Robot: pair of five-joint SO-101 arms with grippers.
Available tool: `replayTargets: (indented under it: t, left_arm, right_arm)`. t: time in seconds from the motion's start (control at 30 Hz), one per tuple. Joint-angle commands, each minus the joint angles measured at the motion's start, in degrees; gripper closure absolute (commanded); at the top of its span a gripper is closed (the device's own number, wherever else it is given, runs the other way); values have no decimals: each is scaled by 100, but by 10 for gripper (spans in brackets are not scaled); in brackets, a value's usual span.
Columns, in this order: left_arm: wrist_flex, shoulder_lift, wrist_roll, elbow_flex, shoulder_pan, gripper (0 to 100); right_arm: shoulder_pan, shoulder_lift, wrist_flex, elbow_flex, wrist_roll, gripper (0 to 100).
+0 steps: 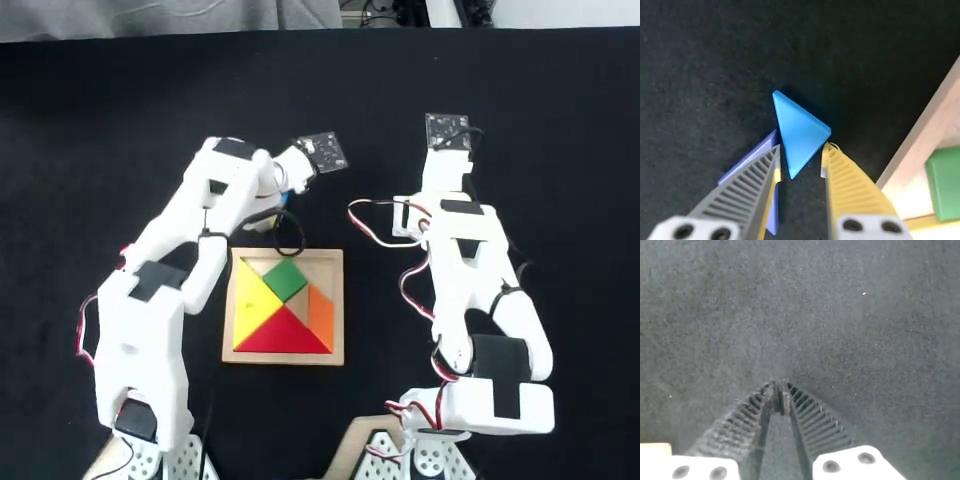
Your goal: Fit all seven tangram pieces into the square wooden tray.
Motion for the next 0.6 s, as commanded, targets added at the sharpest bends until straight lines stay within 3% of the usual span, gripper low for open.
replayTargets:
  t: [0.0, 0.2, 0.57]
  left_arm:
    - [545, -53, 70, -752, -13, 838]
    - [774, 9, 35, -1200, -4, 678]
    - [281, 431, 70, -1138, 84, 695]
  right_arm:
    - [70, -40, -97, -259, -35, 987]
    - [62, -31, -97, -259, -35, 987]
    - [62, -22, -97, -259, -35, 987]
